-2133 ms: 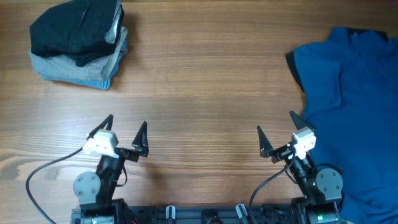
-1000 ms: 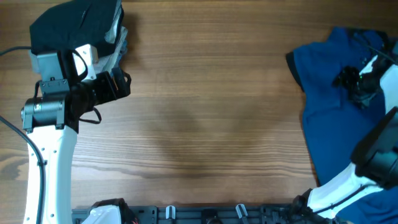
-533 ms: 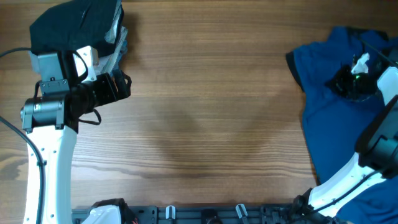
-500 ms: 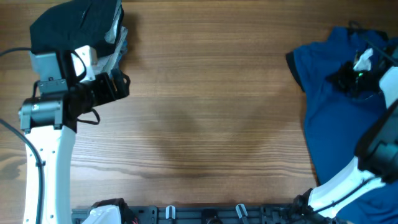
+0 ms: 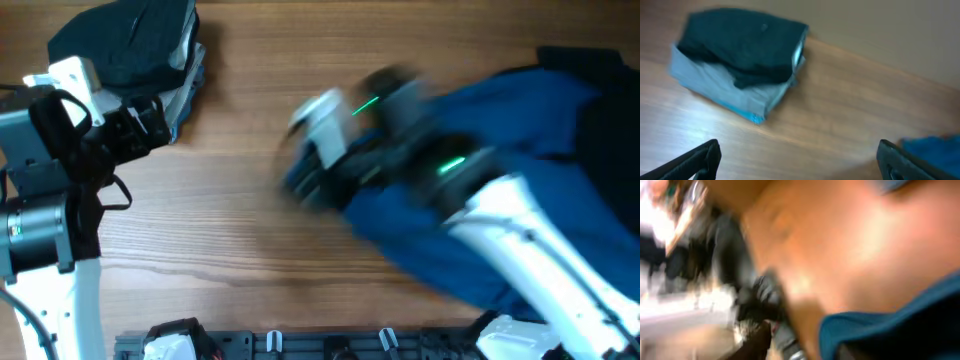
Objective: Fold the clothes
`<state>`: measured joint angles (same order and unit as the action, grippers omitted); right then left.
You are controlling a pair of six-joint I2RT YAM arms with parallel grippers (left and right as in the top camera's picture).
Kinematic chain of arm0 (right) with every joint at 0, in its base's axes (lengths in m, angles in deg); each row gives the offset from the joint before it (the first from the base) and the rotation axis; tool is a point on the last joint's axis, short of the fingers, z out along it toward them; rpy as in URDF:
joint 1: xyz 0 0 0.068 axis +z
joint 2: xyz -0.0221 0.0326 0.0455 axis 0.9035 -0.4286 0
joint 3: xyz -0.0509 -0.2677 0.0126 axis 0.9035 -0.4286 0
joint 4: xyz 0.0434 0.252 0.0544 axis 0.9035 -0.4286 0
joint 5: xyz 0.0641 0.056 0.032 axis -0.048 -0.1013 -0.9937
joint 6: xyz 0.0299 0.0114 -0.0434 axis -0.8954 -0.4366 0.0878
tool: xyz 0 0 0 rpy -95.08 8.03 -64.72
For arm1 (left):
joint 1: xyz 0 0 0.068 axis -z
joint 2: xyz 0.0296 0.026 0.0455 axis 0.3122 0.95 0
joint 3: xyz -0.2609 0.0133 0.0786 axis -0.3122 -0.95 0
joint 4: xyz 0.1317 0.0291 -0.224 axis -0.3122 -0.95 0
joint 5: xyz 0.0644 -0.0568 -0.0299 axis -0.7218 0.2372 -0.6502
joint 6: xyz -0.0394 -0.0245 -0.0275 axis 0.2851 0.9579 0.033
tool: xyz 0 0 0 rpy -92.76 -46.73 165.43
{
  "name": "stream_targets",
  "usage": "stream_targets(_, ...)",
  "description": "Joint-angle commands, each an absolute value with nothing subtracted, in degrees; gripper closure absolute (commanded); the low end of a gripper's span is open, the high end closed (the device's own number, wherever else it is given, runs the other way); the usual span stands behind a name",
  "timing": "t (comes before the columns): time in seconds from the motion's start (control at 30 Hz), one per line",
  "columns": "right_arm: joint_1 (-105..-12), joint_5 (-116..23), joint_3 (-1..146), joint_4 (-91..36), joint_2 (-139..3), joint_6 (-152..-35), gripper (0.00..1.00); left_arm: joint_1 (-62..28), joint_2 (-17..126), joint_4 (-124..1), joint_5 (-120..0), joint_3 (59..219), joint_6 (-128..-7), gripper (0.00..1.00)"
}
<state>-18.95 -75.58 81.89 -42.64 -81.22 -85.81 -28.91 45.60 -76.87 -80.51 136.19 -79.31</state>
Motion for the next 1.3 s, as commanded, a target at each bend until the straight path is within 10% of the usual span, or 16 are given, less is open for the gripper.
stream_targets(0.0, -12.75, -57.81, 82.52, -43.27, -80.04, -88.61, 0.42, -29.02, 44.29, -73.74, -82.93, 137.19, -79.81, 0.0)
stream_targets(0.2, -33.18, -45.59, 84.99, -48.3, -67.73, -98.01, 0.15, -24.96, 48.99, -72.98, -69.21, 137.09, -81.08, 0.0)
stream_targets(0.4, -48.9, -48.13, 84.95, -53.3, -64.61, -97.44, 0.12, -8.91, 66.52, -72.15, -68.25, 137.09, -87.79, 0.05)
stream_targets(0.63, -50.03, -45.26, 84.93, -56.36, -65.68, -100.26, 0.12, 5.53, 90.73, -57.46, -67.59, 137.09, -90.15, 0.89)
stream_targets(1.07, -50.03, -39.56, 84.91, -62.29, -65.72, -101.57, 0.13, -9.46, 108.68, -55.89, -94.47, 137.09, -77.17, 0.96)
stream_targets(1.27, -50.95, -25.85, 83.59, -65.19, -68.63, -111.25, 0.12, -24.96, 103.63, -59.6, -74.69, 137.19, -77.04, 0.96)
